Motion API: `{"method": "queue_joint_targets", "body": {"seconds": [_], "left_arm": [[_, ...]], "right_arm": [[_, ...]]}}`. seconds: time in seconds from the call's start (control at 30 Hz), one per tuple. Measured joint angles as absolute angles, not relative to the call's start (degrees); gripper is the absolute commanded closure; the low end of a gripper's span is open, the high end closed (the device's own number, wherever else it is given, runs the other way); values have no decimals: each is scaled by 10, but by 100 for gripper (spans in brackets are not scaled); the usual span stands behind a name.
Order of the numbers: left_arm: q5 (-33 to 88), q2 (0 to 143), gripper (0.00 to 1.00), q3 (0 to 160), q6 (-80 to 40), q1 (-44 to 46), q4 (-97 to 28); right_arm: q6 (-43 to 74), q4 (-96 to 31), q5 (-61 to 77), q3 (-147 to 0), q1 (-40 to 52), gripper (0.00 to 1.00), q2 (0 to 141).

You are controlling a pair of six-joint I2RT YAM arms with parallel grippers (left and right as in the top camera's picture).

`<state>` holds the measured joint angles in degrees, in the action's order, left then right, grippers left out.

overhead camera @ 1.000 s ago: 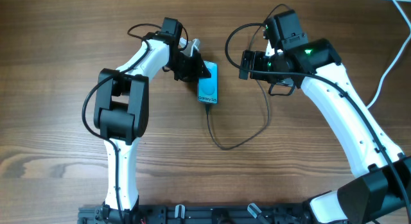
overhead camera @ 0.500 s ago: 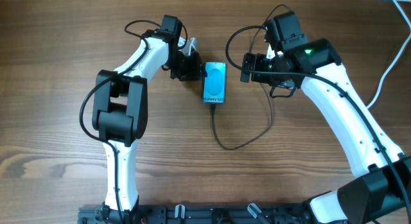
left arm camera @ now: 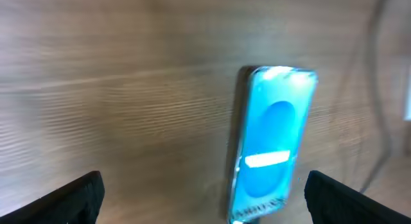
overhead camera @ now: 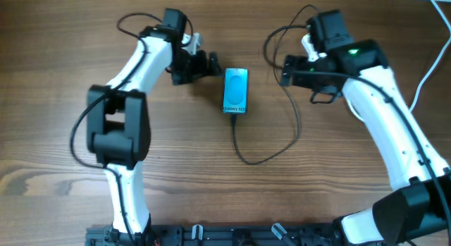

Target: Plug charger to phone and switch on socket

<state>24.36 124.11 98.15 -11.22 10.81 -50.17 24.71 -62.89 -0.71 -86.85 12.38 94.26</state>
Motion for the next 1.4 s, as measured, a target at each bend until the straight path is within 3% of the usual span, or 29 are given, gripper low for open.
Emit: {"method": "queue_joint_targets", "body": {"seconds": [0.2,0.4,0.67,1.4], "left_arm": [[220,1088,0,980,-112,92,-480],[214,1047,0,985,-112,93,-478],[208,1052,0,984,-112,93,-478],[208,1052,0,984,-112,93,-478]], "right_arm": [[222,-637,0,-921,5,1,949],[222,-565,-1,-955,-93,1,998],[217,-437,-50,-955,-96,0,1125],[131,-403,-58,-928,-96,0,1220]]}}
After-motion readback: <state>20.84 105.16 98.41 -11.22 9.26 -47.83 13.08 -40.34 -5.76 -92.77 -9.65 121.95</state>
